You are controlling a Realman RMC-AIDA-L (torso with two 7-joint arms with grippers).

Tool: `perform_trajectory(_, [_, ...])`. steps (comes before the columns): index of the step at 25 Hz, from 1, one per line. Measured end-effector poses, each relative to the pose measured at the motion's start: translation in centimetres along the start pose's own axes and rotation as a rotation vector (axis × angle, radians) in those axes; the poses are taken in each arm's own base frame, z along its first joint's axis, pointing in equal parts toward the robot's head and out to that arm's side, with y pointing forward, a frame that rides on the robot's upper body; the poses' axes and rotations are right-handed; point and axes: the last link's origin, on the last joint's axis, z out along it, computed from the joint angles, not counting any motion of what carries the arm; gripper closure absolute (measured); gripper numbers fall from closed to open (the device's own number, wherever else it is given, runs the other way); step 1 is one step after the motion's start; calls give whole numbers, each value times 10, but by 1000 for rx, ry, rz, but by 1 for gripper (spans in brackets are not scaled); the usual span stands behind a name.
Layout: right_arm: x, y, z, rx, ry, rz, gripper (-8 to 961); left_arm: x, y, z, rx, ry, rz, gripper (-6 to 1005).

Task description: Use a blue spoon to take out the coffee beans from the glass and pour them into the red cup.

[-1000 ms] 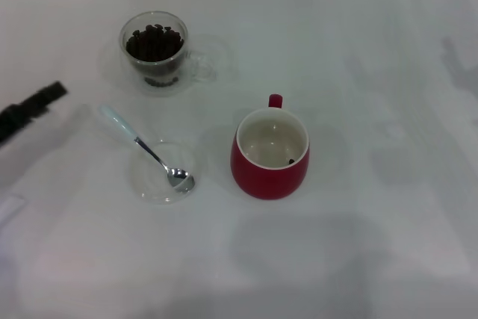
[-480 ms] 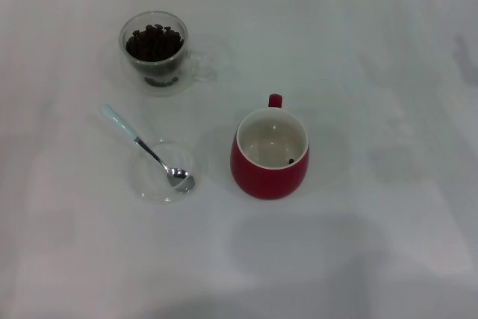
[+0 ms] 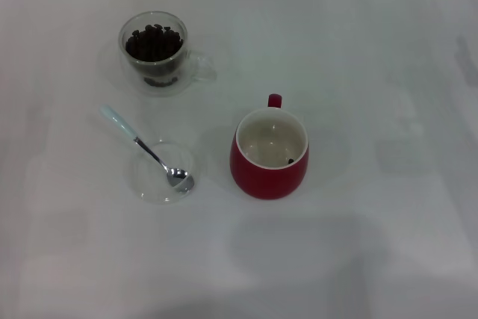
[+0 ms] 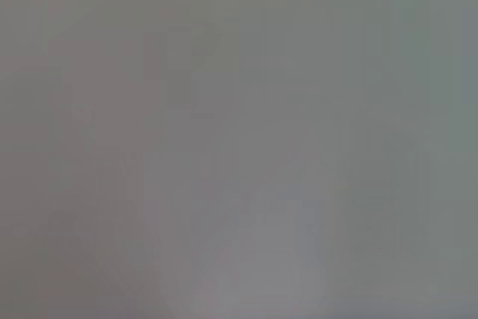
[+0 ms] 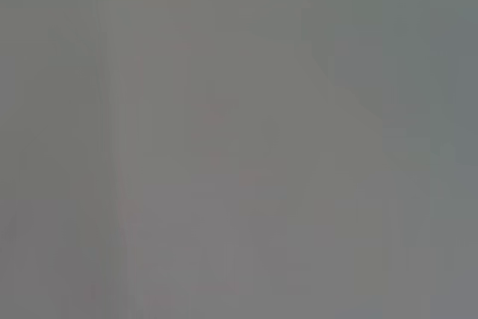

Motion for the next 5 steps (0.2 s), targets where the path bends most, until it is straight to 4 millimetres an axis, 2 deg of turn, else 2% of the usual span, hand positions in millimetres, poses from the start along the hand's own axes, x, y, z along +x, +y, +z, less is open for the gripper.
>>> perform_trajectory(5, [2, 0, 1, -1, 14, -1, 199, 0, 5, 3, -9, 5, -4, 199])
